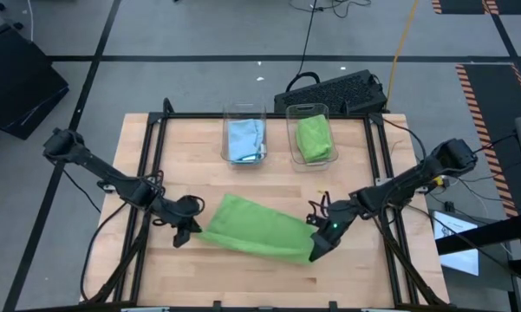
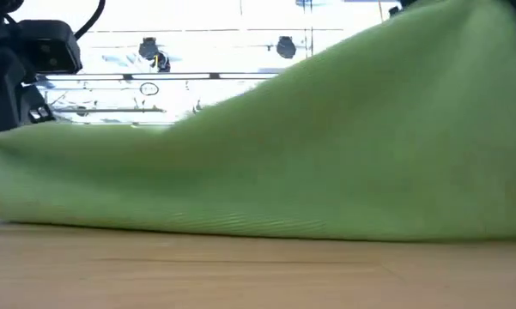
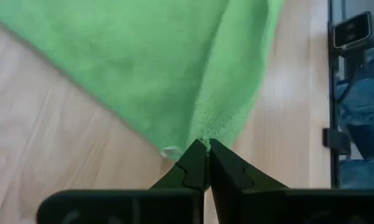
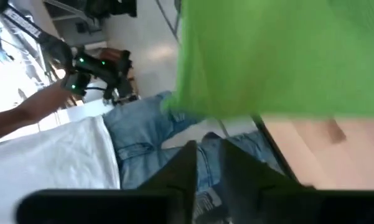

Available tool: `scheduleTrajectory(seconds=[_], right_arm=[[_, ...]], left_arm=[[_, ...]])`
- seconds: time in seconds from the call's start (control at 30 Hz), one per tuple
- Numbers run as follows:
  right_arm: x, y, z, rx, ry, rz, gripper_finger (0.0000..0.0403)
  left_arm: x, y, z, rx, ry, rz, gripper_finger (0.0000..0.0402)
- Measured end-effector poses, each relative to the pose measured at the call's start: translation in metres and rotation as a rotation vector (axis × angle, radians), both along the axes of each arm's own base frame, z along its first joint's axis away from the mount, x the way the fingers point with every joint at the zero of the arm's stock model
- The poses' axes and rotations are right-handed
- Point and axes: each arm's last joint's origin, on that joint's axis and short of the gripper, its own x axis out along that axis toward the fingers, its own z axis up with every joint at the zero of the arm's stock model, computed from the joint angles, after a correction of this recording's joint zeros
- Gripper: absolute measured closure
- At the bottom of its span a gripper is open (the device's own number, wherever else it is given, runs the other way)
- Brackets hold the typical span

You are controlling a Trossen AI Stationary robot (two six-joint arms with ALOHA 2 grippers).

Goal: Fold microfiber towels
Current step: Fold the green microfiber towel

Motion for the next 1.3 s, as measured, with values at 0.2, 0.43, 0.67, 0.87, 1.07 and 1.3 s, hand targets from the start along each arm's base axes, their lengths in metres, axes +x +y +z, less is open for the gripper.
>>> scheduleTrajectory(seconds=[0.2, 0.43, 0.67, 0.87, 1.07, 1.3], right_arm=[[-0.009, 0.008, -0.006, 0.019, 0.127, 0.05, 0.0235], [-0.014, -0.008, -0.023, -0.079, 0.36, -0.143, 0.0174], [-0.012, -0.023, -0.03, -0.101, 0.48, -0.41, 0.0163], [-0.025, -0.025, -0.047, -0.118, 0.553, -0.461, 0.0163], [-0.032, -0.016, -0.059, -0.08, 0.564, -0.429, 0.0163], [-0.031, -0.003, -0.065, -0.109, 0.518, -0.419, 0.0163]], left_arm=[[0.001, -0.004, -0.004, 0.013, 0.016, -0.057, 0.038], [-0.003, -0.008, -0.005, 0.043, 0.016, -0.105, 0.0296], [-0.01, -0.006, 0.003, -0.096, 0.059, -0.04, 0.0211], [-0.024, 0.002, 0.01, -0.114, 0.092, -0.027, 0.0178], [-0.017, 0.009, 0.027, -0.104, -0.077, 0.036, 0.0166], [0.024, 0.017, 0.039, 0.012, -0.254, 0.057, 0.0169]])
